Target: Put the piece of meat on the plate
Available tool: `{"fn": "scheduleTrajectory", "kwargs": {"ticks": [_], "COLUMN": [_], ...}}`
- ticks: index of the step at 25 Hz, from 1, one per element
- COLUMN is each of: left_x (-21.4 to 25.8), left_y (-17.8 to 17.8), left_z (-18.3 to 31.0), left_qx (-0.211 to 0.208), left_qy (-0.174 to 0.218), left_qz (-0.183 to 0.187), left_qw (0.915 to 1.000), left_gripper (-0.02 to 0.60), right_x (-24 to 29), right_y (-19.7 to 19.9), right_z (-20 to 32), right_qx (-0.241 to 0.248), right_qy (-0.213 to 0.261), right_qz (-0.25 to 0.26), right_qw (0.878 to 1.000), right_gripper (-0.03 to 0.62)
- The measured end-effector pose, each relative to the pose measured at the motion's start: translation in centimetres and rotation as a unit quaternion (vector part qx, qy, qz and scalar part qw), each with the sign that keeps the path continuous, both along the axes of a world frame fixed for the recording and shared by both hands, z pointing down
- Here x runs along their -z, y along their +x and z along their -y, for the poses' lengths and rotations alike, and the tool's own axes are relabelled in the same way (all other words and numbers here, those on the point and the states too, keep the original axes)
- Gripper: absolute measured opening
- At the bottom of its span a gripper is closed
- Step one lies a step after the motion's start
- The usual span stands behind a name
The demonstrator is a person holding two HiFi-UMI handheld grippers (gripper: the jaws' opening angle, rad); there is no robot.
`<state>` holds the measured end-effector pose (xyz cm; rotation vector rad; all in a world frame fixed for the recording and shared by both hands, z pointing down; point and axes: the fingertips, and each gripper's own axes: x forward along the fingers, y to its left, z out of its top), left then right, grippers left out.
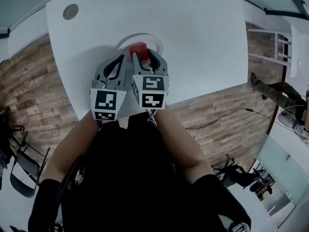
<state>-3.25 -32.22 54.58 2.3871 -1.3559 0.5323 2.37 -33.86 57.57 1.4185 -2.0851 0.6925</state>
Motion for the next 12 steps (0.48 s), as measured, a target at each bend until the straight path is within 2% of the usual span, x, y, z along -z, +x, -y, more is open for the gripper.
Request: {"fn": "scheduleTrajectory", "kwargs": {"ticks": [9, 12], "left_x": [2.5, 3.7], "left_y": [0.7, 0.8], "left_z": [0.0, -0.4], "left_qx": [-0.011, -0.015], "left_qy": [0.03, 0.042], "left_qz": [0.0, 0.0], "left_qw": [0.9995, 0.999], "left_gripper": [0.003, 0.003], "right_x": [3.8, 5.1], "right_y": [0.7, 1.0], "right_z": [-0.2, -0.8], "right_qx": [-0.019, -0.023], "right_qy": [0.063, 0.076], "right_qz": [0.003, 0.005], "right_qw": [0.998, 0.997], "right_gripper": [0.018, 0.005]}}
